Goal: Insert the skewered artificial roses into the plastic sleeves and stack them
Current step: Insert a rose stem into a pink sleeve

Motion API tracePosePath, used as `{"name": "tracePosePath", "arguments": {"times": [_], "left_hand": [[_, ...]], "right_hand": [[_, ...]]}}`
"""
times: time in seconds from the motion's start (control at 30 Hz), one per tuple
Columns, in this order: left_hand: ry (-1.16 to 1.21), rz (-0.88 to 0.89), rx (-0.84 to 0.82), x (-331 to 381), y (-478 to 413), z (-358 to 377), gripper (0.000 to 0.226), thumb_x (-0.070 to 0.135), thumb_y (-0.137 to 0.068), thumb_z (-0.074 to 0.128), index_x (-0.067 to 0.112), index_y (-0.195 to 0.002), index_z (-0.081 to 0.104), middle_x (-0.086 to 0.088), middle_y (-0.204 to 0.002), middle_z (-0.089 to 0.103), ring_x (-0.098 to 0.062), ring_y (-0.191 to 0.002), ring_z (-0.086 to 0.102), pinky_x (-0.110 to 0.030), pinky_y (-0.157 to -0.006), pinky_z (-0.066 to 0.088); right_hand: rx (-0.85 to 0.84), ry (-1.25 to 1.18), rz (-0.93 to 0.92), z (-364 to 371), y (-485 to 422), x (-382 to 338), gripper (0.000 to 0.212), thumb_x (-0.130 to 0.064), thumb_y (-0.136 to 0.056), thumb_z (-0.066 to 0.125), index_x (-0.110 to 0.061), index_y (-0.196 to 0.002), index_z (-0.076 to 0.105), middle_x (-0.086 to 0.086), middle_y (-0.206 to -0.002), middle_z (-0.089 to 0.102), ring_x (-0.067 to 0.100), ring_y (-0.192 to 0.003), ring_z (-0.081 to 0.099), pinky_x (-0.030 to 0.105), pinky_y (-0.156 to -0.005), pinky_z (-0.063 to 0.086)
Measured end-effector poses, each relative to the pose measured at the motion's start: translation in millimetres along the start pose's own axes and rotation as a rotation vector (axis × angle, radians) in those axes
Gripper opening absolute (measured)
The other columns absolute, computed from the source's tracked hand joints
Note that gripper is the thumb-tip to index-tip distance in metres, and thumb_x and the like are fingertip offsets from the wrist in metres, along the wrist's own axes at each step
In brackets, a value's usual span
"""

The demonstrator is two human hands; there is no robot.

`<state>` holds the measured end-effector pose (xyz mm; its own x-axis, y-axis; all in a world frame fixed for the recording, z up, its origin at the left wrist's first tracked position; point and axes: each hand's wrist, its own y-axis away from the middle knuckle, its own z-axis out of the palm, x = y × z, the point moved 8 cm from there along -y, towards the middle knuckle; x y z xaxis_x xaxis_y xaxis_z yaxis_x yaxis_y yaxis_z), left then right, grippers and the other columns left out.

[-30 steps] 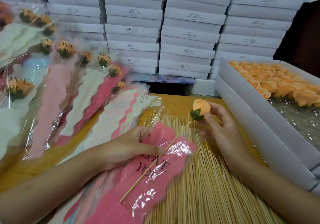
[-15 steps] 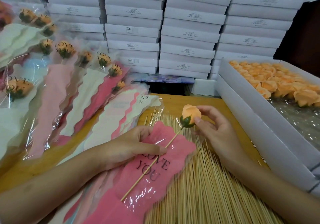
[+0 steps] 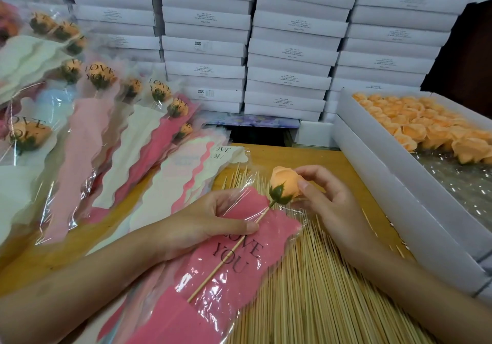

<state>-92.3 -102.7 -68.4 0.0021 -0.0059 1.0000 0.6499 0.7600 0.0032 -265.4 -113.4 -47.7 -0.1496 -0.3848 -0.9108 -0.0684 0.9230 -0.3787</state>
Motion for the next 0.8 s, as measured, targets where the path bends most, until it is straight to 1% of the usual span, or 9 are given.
{"name": "tracePosePath", "arguments": {"times": [0.07,0.13,0.23,0.33,0.43,0.53,0.67,0.73,0.8], "left_hand": [[0.013,0.003,-0.019,3.1,1.1,3.7,0.028,0.012,-0.088,0.069,0.021,-0.115,0.069,-0.005,-0.115,0.071,-0.02,-0.103,0.069,-0.023,-0.083,0.054],[0.008,0.003,-0.012,4.2,1.5,3.7,0.025,0.014,-0.088,0.07,0.024,-0.111,0.071,-0.002,-0.111,0.073,-0.016,-0.099,0.07,-0.022,-0.081,0.054],[-0.01,-0.028,0.033,0.3,1.1,-1.9,0.027,0.022,-0.085,0.074,0.017,-0.11,0.069,-0.016,-0.111,0.07,-0.025,-0.095,0.07,-0.032,-0.081,0.056],[0.001,-0.053,0.042,-3.2,0.9,-3.1,0.032,0.024,-0.084,0.074,0.011,-0.112,0.067,-0.021,-0.112,0.069,-0.028,-0.094,0.069,-0.033,-0.082,0.056],[-0.008,-0.07,0.072,-4.6,1.0,-5.7,0.035,0.025,-0.081,0.076,0.007,-0.109,0.066,-0.023,-0.107,0.069,-0.027,-0.09,0.069,-0.034,-0.08,0.056],[-0.007,-0.076,0.069,-5.2,1.3,-5.7,0.039,0.021,-0.082,0.074,0.0,-0.112,0.06,-0.024,-0.104,0.068,-0.028,-0.088,0.068,-0.036,-0.08,0.056],[-0.011,-0.069,0.076,-2.6,1.6,-4.6,0.029,0.014,-0.083,0.071,0.003,-0.109,0.064,-0.027,-0.109,0.068,-0.03,-0.088,0.07,-0.035,-0.078,0.058],[-0.022,-0.072,0.074,-2.2,1.3,-4.3,0.027,0.014,-0.082,0.071,0.006,-0.107,0.066,-0.028,-0.109,0.067,-0.031,-0.09,0.069,-0.036,-0.08,0.058],[-0.01,-0.067,0.064,-2.5,0.7,-3.4,0.026,0.013,-0.083,0.071,0.006,-0.107,0.067,-0.024,-0.106,0.069,-0.029,-0.09,0.069,-0.034,-0.079,0.057]], "right_hand": [[-0.022,-0.004,-0.005,3.2,1.4,-3.4,0.017,-0.027,-0.095,0.054,-0.021,-0.109,0.063,-0.017,-0.1,0.069,0.006,-0.091,0.068,0.027,-0.083,0.057],[-0.045,-0.012,-0.017,6.3,3.0,-8.0,0.031,-0.036,-0.088,0.055,-0.018,-0.113,0.06,-0.015,-0.101,0.071,0.006,-0.091,0.069,0.027,-0.084,0.056],[-0.064,-0.069,-0.037,8.8,4.6,-13.0,0.037,-0.034,-0.081,0.061,-0.016,-0.113,0.057,-0.003,-0.106,0.072,0.01,-0.092,0.07,0.022,-0.077,0.055],[-0.064,-0.092,-0.043,8.9,4.8,-14.9,0.036,-0.031,-0.078,0.066,-0.019,-0.11,0.056,0.003,-0.109,0.069,0.012,-0.094,0.07,0.02,-0.074,0.054],[-0.08,-0.074,-0.034,10.4,5.4,-13.1,0.036,-0.031,-0.078,0.068,-0.018,-0.11,0.057,-0.004,-0.109,0.068,0.013,-0.096,0.07,0.02,-0.074,0.054],[-0.105,-0.069,-0.027,13.1,6.5,-12.3,0.035,-0.033,-0.078,0.067,-0.018,-0.108,0.058,-0.013,-0.105,0.067,0.013,-0.092,0.071,0.02,-0.072,0.054],[-0.153,-0.017,-0.042,19.2,9.1,-16.2,0.033,-0.04,-0.078,0.066,-0.021,-0.104,0.061,-0.013,-0.1,0.068,0.015,-0.085,0.071,0.03,-0.074,0.059],[-0.166,0.002,-0.053,21.4,10.6,-18.6,0.032,-0.041,-0.077,0.067,-0.023,-0.103,0.061,-0.016,-0.098,0.068,0.009,-0.081,0.07,0.026,-0.068,0.058],[-0.171,0.012,-0.065,22.5,11.4,-20.2,0.03,-0.039,-0.076,0.068,-0.023,-0.101,0.061,-0.017,-0.095,0.068,0.005,-0.077,0.068,0.019,-0.063,0.055]]}}
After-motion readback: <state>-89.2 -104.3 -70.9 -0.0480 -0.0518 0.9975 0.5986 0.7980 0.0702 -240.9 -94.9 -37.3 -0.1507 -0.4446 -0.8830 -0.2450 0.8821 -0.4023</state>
